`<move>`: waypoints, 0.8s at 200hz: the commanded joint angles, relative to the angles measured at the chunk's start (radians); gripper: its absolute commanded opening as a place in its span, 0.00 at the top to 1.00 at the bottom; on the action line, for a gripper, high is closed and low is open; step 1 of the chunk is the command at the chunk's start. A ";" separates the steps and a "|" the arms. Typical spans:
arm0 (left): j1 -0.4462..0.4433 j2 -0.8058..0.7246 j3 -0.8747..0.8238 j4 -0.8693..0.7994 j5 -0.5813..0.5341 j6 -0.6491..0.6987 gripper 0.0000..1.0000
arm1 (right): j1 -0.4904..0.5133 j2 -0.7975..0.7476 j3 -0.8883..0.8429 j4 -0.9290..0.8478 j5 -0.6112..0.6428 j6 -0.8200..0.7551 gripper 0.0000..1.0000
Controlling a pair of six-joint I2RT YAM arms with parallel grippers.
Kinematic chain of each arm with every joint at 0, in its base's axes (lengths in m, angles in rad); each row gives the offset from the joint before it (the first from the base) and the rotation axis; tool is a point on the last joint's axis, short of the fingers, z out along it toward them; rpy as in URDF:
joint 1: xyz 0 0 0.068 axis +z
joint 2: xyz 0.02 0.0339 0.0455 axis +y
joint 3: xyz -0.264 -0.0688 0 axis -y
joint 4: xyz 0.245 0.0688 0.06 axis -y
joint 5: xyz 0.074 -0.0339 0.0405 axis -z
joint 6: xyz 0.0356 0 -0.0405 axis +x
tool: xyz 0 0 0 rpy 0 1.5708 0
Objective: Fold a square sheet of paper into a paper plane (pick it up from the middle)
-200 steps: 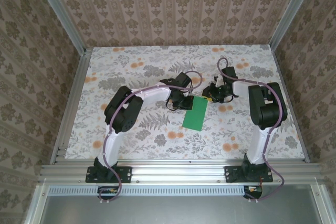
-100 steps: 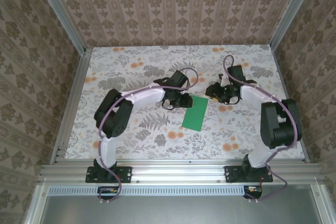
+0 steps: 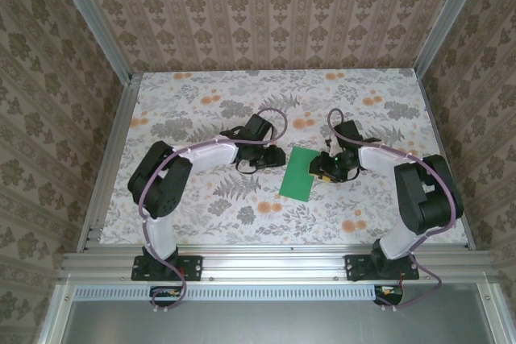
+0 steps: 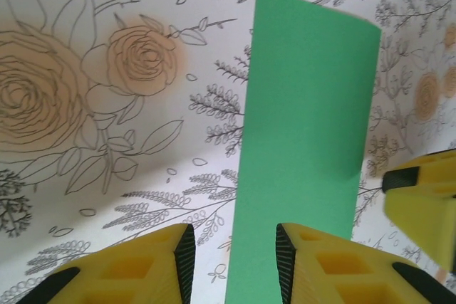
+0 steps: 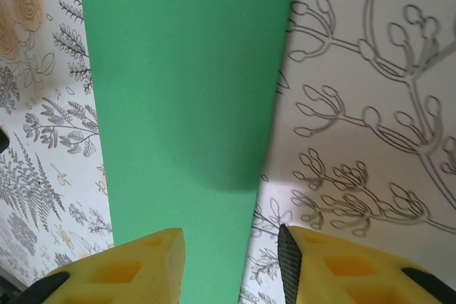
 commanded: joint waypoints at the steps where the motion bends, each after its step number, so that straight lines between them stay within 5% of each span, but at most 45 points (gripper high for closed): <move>1: 0.008 -0.006 -0.009 0.026 0.016 -0.022 0.62 | 0.019 0.036 0.042 -0.011 0.023 0.010 0.59; 92: 0.015 -0.008 -0.015 0.021 0.010 -0.027 0.63 | 0.049 0.086 0.115 -0.033 0.018 -0.012 0.60; 129: 0.014 -0.012 -0.019 0.018 0.004 -0.025 0.63 | 0.044 0.023 0.100 -0.080 0.186 -0.014 0.59; 160: 0.014 -0.012 -0.013 0.016 0.005 -0.023 0.62 | 0.041 0.077 0.137 -0.112 0.203 -0.024 0.59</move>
